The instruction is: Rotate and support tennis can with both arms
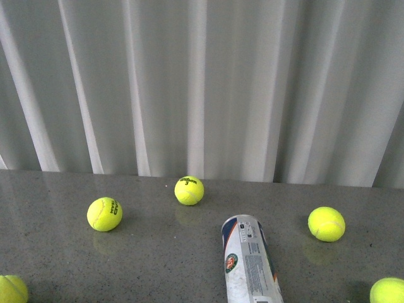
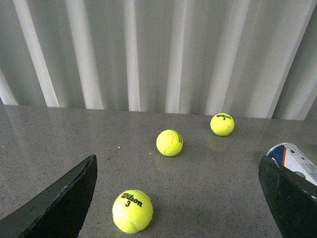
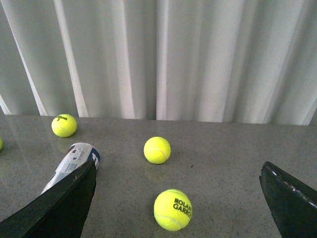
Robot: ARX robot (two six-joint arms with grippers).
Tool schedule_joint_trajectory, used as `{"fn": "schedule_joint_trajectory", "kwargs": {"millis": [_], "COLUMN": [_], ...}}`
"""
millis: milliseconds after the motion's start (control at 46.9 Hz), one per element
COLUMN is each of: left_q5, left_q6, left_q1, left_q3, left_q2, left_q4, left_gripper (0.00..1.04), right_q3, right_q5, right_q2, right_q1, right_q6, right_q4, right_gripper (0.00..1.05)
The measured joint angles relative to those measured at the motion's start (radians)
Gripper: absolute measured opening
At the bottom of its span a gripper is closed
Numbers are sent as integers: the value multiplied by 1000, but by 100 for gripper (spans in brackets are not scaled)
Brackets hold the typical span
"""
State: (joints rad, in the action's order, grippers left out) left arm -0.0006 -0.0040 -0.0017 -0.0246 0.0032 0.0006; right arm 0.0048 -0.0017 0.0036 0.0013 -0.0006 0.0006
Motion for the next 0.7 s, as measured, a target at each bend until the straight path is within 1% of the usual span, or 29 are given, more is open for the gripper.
{"fn": "schedule_joint_trajectory", "kwargs": {"millis": [704], "left_q5": [0], "left_q6": [0], "left_q1": [0], "left_q3": [0], "left_q2": [0], "left_q4": [0], "left_gripper": [98], "right_q3": [0], "right_q5": [0], "right_q2": [0], "right_q1": [0], "right_q6": [0], "right_q4": [0], "right_gripper": [98]}}
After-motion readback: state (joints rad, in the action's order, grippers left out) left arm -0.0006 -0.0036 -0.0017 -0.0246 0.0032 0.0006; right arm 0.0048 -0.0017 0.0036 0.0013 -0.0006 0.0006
